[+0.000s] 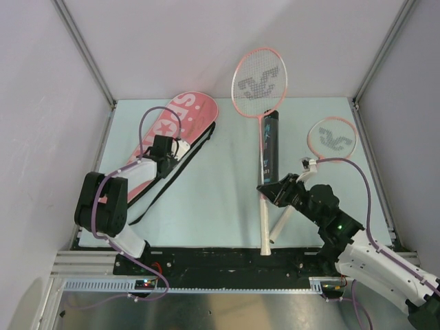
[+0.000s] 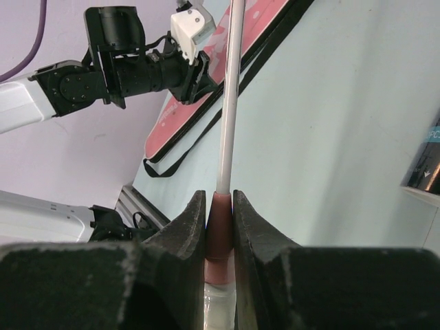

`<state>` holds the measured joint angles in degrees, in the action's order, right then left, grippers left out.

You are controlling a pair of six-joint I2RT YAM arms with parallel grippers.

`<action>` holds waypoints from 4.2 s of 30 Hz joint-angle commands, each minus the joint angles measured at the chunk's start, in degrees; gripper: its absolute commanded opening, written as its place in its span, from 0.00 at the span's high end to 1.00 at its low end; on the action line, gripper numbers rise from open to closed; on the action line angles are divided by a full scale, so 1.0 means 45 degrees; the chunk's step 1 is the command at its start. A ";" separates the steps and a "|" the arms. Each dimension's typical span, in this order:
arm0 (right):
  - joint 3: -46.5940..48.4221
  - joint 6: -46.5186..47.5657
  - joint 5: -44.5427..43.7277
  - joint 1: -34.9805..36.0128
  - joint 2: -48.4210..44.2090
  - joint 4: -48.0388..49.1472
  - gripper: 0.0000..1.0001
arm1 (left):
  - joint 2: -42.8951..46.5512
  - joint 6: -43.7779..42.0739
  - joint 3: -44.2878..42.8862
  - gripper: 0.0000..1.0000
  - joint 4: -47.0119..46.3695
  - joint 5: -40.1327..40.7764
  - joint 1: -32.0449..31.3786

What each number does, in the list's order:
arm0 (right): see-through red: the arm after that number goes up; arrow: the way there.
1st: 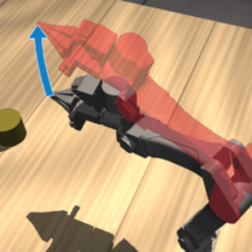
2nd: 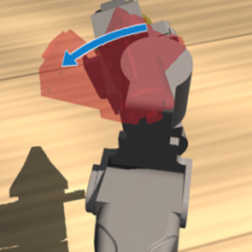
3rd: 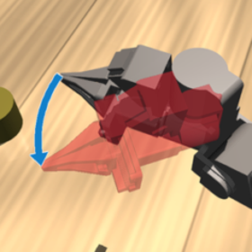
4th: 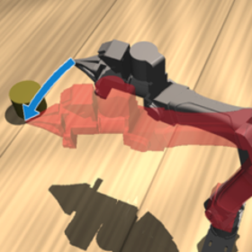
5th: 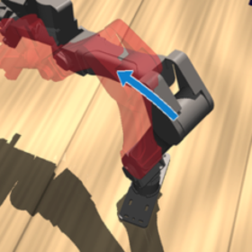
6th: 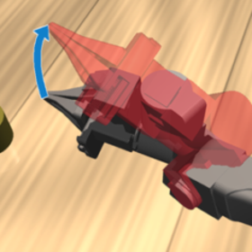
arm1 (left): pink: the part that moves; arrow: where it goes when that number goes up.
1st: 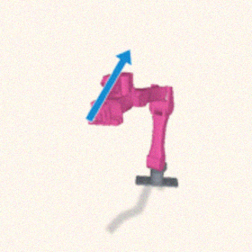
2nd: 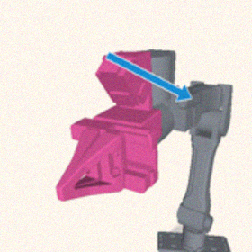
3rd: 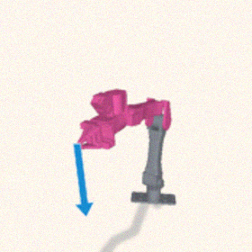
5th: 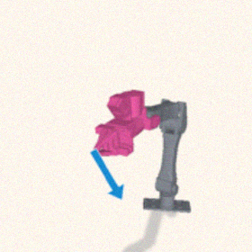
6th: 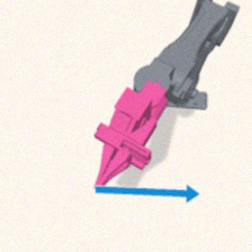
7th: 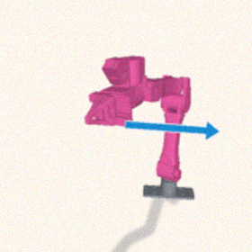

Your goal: Pack up the badminton gear

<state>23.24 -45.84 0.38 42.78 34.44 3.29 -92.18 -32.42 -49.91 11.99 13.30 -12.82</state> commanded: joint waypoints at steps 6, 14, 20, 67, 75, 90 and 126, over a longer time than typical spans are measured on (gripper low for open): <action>0.0059 0.0183 -0.0374 -0.0314 -0.1082 0.0275 1.00 | 0.0126 -0.0183 -0.0047 0.49 0.0998 -0.0065 -0.0021; 0.0059 0.0089 -0.0257 -0.0446 -0.1460 0.0267 1.00 | -0.0084 -0.0591 -0.0032 0.51 0.1947 0.0444 0.0048; 0.0079 0.0170 -0.0368 -0.0623 -0.2447 -0.0410 1.00 | -0.0496 -0.0523 -0.0278 0.72 0.2185 -0.0124 0.0389; -0.1274 -0.1794 0.0495 0.1392 -0.2567 -0.2961 1.00 | 0.0398 0.8299 -0.1374 0.99 0.2499 -0.6226 -0.1448; -0.1376 -0.2367 0.0106 0.1983 -0.2254 -0.3478 1.00 | -0.0178 0.8794 -0.1477 1.00 0.2495 -0.6838 -0.1476; -0.1101 -0.3519 -0.0359 0.2167 -0.0242 -0.1743 1.00 | 0.0784 0.9637 -0.1135 1.00 0.2113 -0.7380 -0.1635; -0.1508 -0.5289 0.0048 0.1990 0.0432 -0.0303 1.00 | 0.0615 1.0050 -0.0886 1.00 0.1508 -0.7738 -0.1832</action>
<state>15.94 -69.01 2.24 51.88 36.10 -1.17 -90.96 11.70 -54.08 20.97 -20.14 -20.58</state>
